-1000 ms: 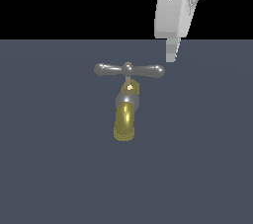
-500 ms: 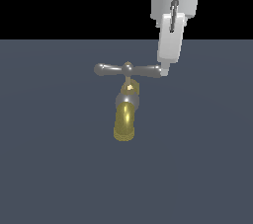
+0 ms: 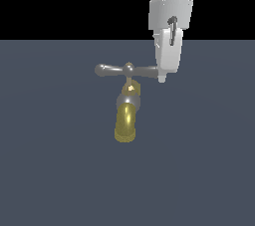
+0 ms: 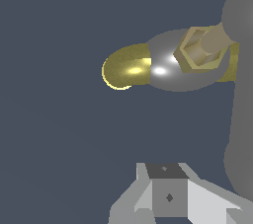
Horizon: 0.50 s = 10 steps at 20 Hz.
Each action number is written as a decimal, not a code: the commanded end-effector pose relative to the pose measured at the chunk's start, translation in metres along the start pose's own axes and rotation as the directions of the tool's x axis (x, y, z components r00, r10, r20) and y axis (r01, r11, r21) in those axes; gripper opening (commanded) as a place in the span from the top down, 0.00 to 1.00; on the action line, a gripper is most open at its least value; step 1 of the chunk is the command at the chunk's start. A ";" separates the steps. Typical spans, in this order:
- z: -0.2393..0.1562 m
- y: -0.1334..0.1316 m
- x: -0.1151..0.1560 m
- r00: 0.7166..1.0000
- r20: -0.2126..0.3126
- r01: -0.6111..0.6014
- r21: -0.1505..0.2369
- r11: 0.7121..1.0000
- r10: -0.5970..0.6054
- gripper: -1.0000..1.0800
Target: Turn on the faucet by rotating a designated handle.
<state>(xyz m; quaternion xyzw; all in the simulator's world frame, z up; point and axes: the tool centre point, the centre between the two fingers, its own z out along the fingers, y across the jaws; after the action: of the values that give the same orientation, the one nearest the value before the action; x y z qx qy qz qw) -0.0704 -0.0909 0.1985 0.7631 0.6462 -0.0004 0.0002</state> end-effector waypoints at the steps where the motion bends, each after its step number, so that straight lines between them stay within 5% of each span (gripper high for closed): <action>1: 0.002 0.002 0.001 1.000 0.000 0.012 0.000 1.000 -0.012 1.00; 10: 0.003 0.002 0.002 1.000 -0.001 0.016 0.000 1.000 -0.016 1.00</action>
<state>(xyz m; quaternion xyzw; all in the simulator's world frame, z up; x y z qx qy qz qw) -0.0678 -0.0899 0.1958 0.7581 0.6522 0.0000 0.0000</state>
